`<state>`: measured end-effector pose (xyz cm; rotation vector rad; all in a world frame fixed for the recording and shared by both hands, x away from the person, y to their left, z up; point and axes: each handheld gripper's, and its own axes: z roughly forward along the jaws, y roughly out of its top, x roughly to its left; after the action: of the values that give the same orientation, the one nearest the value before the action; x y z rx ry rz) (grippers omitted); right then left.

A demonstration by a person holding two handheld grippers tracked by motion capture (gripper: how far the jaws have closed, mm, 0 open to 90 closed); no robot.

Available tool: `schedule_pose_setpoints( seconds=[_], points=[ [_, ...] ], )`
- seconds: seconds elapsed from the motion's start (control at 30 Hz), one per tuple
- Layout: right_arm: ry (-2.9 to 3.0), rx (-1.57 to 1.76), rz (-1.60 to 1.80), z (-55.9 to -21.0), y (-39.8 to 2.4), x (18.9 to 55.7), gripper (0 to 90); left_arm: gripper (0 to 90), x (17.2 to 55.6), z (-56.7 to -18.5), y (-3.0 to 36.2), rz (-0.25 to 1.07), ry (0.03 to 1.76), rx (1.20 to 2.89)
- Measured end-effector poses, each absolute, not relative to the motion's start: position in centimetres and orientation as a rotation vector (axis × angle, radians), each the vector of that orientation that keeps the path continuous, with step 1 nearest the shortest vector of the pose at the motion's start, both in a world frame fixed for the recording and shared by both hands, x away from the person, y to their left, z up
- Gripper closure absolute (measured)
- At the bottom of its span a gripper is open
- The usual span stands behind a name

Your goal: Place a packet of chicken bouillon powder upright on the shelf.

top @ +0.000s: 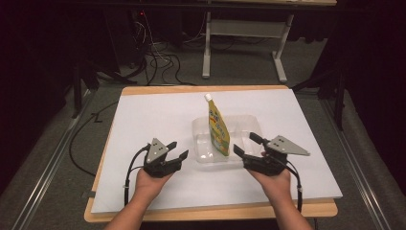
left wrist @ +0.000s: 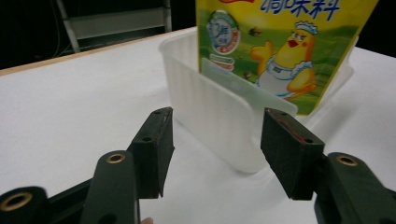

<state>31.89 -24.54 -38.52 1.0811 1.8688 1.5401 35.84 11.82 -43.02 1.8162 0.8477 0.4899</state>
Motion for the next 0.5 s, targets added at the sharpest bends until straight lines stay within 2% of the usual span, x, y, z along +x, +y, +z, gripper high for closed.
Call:
schedule_pose_setpoints(
  seconds=[0.03, 0.07, 0.3, 0.5],
  points=[
    [1.857, 1.093, 1.486, -38.9, -26.6, 31.5, 22.7, 42.7, 35.9, -43.1, 12.2, 0.493, 0.863, 1.813],
    [1.857, 1.093, 1.486, -38.9, -26.6, 31.5, 22.7, 42.7, 35.9, -43.1, 12.7, 0.499, 0.877, 1.816],
    [1.768, 1.267, 1.314, -42.5, -34.4, 31.4, 22.6, 42.2, 36.1, -43.8, 14.9, 0.499, 0.994, 1.784],
    [1.719, 1.336, 1.288, -43.6, -36.3, 32.1, 24.8, 41.8, 35.7, -44.1, 14.7, 0.521, 0.995, 1.808]
  ],
)
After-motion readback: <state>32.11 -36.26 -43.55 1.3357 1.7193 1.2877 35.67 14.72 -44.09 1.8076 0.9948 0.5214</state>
